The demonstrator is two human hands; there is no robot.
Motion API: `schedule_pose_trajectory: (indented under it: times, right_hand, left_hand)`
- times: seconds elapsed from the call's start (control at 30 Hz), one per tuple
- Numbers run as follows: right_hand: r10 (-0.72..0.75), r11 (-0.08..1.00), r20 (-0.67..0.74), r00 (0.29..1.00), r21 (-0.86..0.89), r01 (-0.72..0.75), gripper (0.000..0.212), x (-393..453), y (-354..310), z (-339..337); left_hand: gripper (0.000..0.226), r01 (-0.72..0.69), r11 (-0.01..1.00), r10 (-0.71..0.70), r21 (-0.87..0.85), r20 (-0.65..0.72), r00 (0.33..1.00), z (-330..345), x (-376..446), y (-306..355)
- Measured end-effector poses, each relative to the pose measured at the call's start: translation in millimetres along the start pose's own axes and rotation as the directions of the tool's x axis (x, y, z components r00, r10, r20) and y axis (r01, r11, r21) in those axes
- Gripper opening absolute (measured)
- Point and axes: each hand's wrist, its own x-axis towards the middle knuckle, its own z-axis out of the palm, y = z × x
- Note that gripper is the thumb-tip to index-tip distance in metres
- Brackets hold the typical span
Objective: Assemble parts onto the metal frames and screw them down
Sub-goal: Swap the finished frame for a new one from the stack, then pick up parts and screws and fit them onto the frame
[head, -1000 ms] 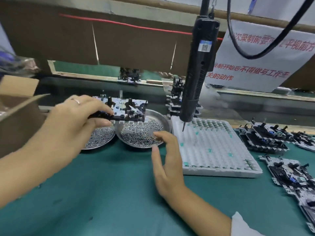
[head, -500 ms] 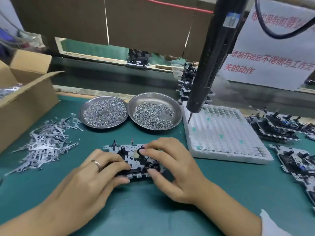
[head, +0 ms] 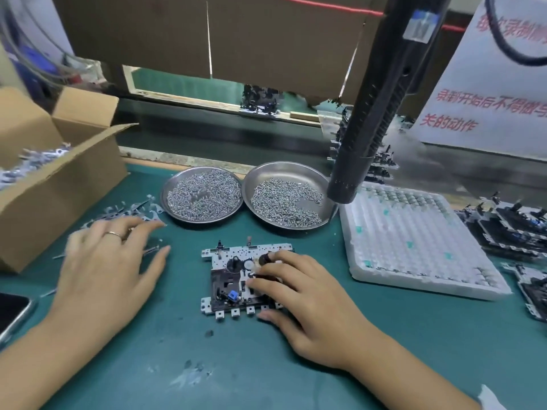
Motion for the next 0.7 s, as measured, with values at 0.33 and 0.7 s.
schedule_pose_trajectory:
  times: [0.33,0.7]
  right_hand:
    - [0.037,0.997,0.011,0.999,0.069,-0.038,0.033,0.6,1.3,2.3]
    - [0.035,0.996,0.001,0.999,0.084,-0.035,0.032,-0.7,2.1,3.7]
  left_hand:
    - [0.01,0.057,0.998,-0.057,-0.003,-0.028,0.998,4.6,6.5,-7.2]
    - [0.001,0.055,0.994,-0.056,-0.09,-0.01,0.998,2.3,5.6,-8.1]
